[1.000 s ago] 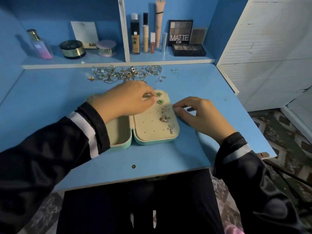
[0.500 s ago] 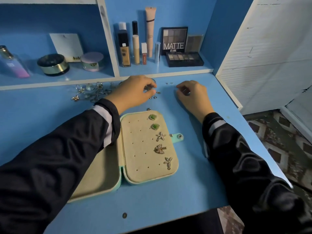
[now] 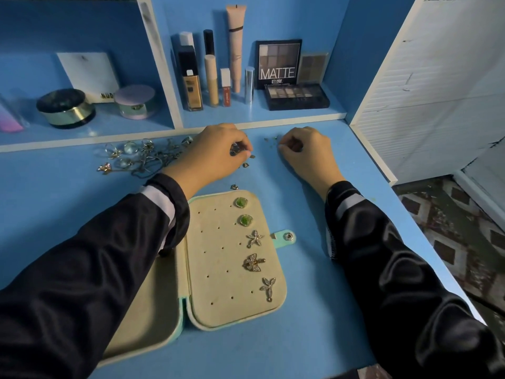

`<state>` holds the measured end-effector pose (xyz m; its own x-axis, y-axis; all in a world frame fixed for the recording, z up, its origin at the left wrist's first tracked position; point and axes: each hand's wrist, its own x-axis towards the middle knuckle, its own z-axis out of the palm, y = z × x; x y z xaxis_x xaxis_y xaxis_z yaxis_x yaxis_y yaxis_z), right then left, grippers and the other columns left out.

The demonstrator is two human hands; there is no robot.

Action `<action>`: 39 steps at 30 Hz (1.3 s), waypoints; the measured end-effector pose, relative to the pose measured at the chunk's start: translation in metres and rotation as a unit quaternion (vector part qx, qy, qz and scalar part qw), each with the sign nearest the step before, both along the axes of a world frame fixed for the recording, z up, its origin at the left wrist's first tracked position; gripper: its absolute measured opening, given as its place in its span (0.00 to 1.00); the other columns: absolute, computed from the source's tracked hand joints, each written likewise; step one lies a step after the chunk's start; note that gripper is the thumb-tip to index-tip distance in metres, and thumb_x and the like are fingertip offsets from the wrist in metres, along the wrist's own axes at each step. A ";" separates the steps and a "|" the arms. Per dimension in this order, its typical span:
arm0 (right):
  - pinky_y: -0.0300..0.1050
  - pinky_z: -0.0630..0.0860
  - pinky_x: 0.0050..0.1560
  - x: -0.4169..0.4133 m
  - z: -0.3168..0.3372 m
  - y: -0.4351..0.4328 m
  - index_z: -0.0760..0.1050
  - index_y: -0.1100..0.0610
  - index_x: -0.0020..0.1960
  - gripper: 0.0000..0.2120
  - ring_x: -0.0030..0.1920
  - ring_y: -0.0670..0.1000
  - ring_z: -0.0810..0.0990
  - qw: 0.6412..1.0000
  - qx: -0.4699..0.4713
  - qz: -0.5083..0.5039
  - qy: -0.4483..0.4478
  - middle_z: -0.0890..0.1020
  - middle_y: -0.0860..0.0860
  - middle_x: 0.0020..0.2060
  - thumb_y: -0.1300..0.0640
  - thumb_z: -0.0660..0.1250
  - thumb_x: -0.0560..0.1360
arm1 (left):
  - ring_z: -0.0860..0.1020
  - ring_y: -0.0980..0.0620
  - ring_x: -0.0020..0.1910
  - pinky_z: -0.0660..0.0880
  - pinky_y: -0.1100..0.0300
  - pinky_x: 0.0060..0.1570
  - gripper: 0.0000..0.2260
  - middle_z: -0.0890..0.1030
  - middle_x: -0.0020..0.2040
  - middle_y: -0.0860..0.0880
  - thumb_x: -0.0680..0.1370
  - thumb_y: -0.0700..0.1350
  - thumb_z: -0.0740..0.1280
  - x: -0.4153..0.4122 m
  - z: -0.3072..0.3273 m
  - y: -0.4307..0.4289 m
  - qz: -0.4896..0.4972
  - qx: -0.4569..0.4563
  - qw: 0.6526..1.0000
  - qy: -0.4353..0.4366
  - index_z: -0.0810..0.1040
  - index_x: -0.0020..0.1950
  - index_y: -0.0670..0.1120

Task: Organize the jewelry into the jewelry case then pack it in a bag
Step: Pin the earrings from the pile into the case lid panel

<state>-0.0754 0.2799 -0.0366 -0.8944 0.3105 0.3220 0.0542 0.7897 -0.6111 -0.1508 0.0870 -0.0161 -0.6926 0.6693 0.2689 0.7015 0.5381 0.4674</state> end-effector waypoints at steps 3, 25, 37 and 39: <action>0.25 0.65 0.37 0.000 0.000 -0.001 0.80 0.62 0.43 0.04 0.40 0.50 0.73 1.000 0.001 0.000 0.003 0.78 0.53 0.39 0.63 0.67 0.73 | 0.78 0.50 0.46 0.74 0.56 0.49 0.04 0.80 0.47 0.49 0.77 0.43 0.71 0.000 -0.001 0.001 -0.003 -0.003 1.000 0.001 0.85 0.48 0.46; 0.31 0.69 0.41 0.022 0.012 -0.016 0.77 0.60 0.46 0.04 0.42 0.49 0.75 0.992 -0.126 0.025 0.017 0.81 0.54 0.43 0.62 0.64 0.77 | 0.80 0.54 0.47 0.74 0.69 0.46 0.03 0.83 0.46 0.52 0.78 0.44 0.68 0.015 0.009 -0.011 0.034 0.096 0.993 -0.055 0.81 0.50 0.47; 0.29 0.68 0.40 0.065 0.022 -0.048 0.75 0.56 0.43 0.05 0.37 0.42 0.73 0.977 -0.205 0.048 0.042 0.77 0.44 0.36 0.63 0.65 0.78 | 0.78 0.67 0.41 0.76 0.71 0.46 0.06 0.82 0.44 0.60 0.76 0.40 0.73 0.047 0.028 -0.038 0.033 0.183 0.973 -0.134 0.82 0.49 0.50; 0.31 0.69 0.41 0.073 0.022 -0.053 0.75 0.56 0.43 0.05 0.38 0.44 0.74 0.975 -0.214 0.053 0.036 0.77 0.44 0.37 0.62 0.65 0.78 | 0.79 0.65 0.41 0.77 0.69 0.47 0.06 0.82 0.45 0.58 0.76 0.40 0.72 0.052 0.028 -0.044 0.032 0.189 0.971 -0.140 0.82 0.49 0.50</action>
